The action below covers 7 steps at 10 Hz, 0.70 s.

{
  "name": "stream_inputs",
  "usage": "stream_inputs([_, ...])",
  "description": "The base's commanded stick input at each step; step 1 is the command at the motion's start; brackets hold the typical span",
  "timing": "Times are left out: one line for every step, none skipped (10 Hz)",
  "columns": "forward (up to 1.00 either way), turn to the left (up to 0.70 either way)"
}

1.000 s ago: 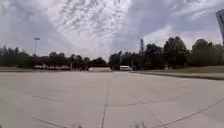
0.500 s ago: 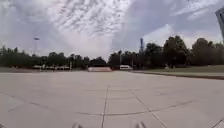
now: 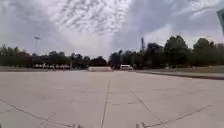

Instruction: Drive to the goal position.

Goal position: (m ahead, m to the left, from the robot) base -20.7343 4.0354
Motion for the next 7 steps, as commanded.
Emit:
stream_inputs([0.70,0.00])
stream_inputs([0.39,0.00])
stream_inputs([0.00,0.03])
stream_inputs([0.00,0.49])
stream_inputs([0.00,0.70])
stream_inputs([0.00,0.70])
stream_inputs([0.00,0.70])
